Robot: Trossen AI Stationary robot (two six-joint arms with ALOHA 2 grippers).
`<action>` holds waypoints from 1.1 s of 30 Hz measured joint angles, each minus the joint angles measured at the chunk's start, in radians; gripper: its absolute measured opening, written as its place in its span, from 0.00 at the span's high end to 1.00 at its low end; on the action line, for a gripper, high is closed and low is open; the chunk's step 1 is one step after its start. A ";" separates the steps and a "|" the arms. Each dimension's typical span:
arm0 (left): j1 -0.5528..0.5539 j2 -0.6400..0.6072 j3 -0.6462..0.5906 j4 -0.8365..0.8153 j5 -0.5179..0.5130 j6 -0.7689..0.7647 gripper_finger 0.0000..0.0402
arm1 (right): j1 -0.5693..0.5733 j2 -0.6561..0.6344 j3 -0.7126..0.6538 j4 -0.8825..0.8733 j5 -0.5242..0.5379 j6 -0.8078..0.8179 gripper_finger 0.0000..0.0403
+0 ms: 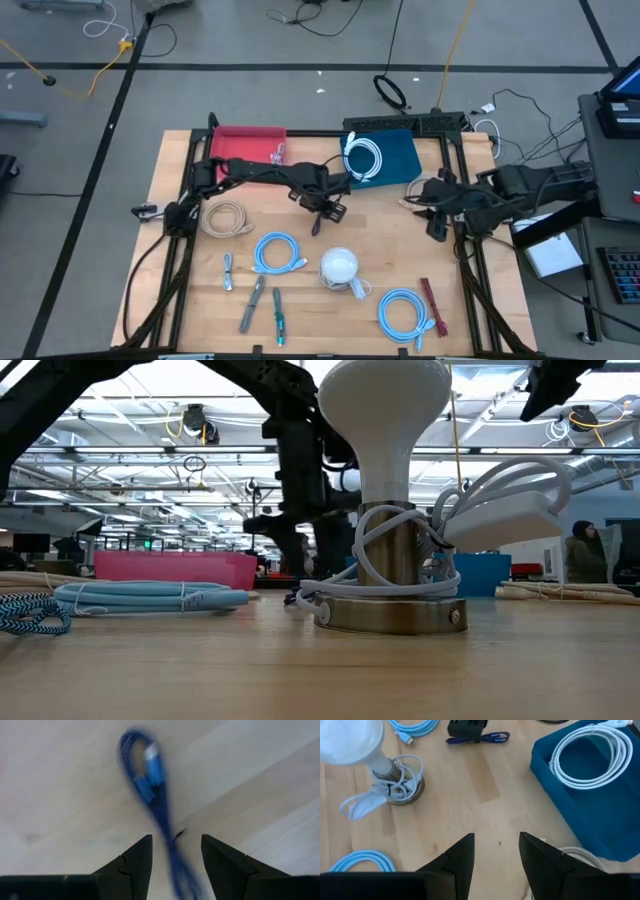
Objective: Pick & Place USB Port
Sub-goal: Put the violet USB cable into the pink bin
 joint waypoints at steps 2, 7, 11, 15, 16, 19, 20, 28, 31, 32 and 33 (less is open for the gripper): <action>0.000 0.006 0.001 0.007 0.000 -0.009 0.58 | 0.009 -0.011 -0.020 0.003 -0.001 0.003 0.64; -0.002 0.053 0.001 0.013 0.023 -0.017 0.58 | 0.039 -0.009 -0.047 0.018 -0.007 0.023 0.64; -0.018 0.075 0.005 0.013 0.032 -0.020 0.58 | 0.055 -0.001 -0.049 0.044 -0.004 0.022 0.64; -0.027 0.075 0.004 -0.013 -0.001 -0.044 0.59 | 0.057 0.000 -0.050 0.070 -0.002 0.021 0.64; -0.028 0.074 0.004 -0.024 -0.008 -0.049 0.61 | 0.057 0.000 -0.049 0.073 -0.002 0.021 0.64; -0.027 0.075 0.003 -0.035 -0.015 -0.043 0.79 | 0.057 0.000 -0.049 0.075 -0.002 0.021 0.64; -0.025 0.075 0.003 -0.037 -0.011 -0.032 0.87 | 0.057 0.000 -0.050 0.076 -0.003 0.020 0.64; -0.011 -0.009 -0.009 -0.048 -0.012 -0.022 0.98 | 0.057 0.000 -0.050 0.134 -0.003 0.013 0.64; 0.024 -0.146 -0.003 -0.082 -0.101 -0.026 0.98 | 0.057 0.000 -0.050 0.170 -0.002 -0.004 0.64; 0.044 -0.190 -0.001 -0.093 -0.149 -0.027 0.98 | 0.057 0.001 -0.050 0.184 -0.001 -0.006 0.64; 0.065 -0.231 0.000 -0.110 -0.195 -0.028 0.98 | 0.057 0.002 -0.050 0.198 -0.001 -0.009 0.64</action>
